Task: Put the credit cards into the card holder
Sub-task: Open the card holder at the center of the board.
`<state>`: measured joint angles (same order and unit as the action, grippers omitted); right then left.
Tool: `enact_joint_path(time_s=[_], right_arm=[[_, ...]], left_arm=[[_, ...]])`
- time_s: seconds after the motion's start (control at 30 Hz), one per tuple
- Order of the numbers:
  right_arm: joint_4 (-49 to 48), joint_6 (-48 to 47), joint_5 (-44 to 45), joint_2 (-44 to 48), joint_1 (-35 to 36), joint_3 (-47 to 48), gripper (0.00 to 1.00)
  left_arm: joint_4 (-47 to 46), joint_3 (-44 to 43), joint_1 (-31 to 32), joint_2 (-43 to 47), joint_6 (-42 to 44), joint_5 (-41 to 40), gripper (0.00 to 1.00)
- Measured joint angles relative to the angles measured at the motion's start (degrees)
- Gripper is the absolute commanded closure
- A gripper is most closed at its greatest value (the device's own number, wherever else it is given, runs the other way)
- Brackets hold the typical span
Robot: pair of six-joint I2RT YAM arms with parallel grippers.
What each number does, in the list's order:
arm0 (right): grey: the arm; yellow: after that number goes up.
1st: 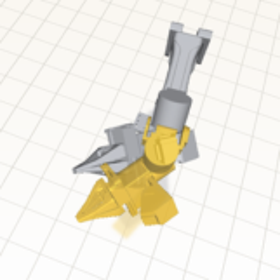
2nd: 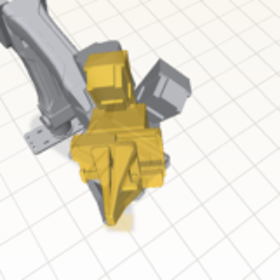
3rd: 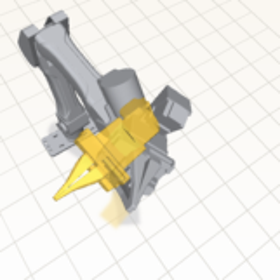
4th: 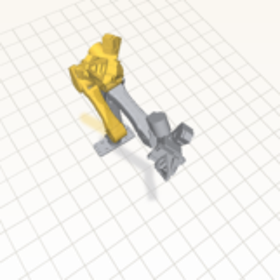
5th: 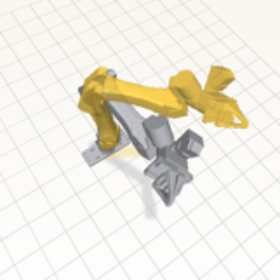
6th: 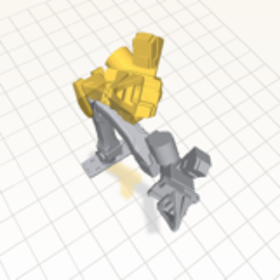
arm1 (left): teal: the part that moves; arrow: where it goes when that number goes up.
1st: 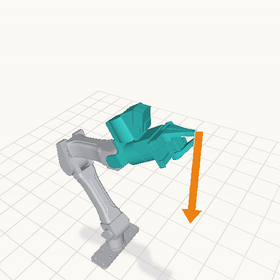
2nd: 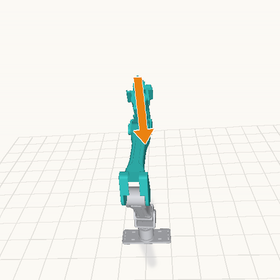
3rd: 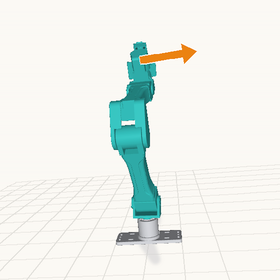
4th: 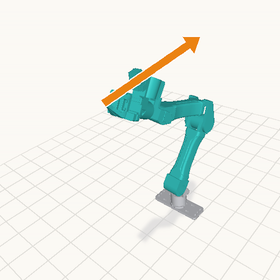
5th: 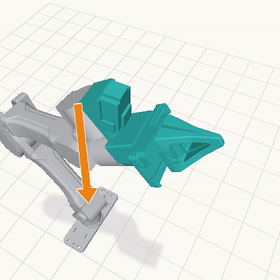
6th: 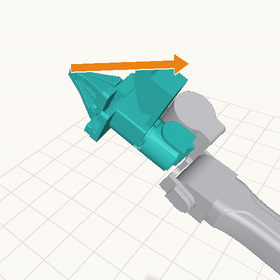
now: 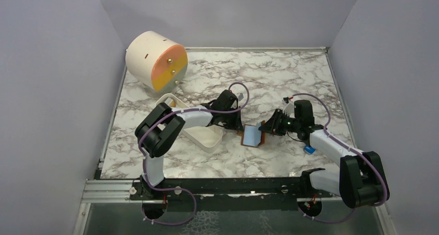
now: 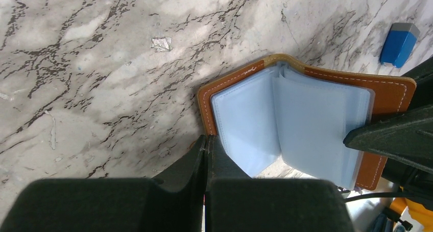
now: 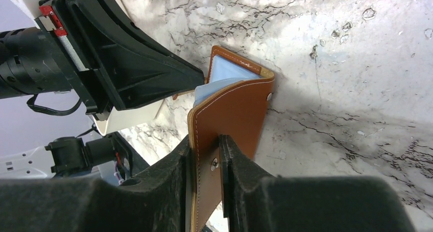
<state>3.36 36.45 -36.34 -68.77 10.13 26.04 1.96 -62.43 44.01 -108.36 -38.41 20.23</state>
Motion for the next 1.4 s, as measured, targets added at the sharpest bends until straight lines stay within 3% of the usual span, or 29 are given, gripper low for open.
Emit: enact_joint_path(time_s=[0.07,0.2,0.33,0.53,0.9,1.07,1.4], right_arm=[[0.00,-0.02,0.02,0.07,0.00,-0.04,0.82],[0.00,0.04,0.02,0.11,0.00,-0.39,0.78],[-0.02,0.22,0.02,0.11,0.00,-0.61,0.88],[-0.04,0.48,0.00,0.11,0.00,-0.61,0.74],[-0.15,0.61,0.00,0.11,0.00,-0.61,0.76],[-0.15,0.63,0.02,0.11,0.00,-0.61,0.81],[9.88,-4.11,10.69,0.09,0.00,3.89,0.61]], left_arm=[[0.00,0.00,0.00,0.00,0.00,-0.02,1.00],[0.02,0.00,0.00,0.00,0.02,-0.13,1.00],[0.02,0.00,0.00,0.00,0.04,-0.15,1.00],[0.04,0.00,0.00,0.00,0.22,-0.15,1.00],[0.04,0.00,0.00,0.00,0.37,-0.15,1.00],[0.07,0.00,0.00,0.00,0.39,-0.20,1.00],[1.49,0.00,0.00,0.02,0.94,-2.10,1.00]])
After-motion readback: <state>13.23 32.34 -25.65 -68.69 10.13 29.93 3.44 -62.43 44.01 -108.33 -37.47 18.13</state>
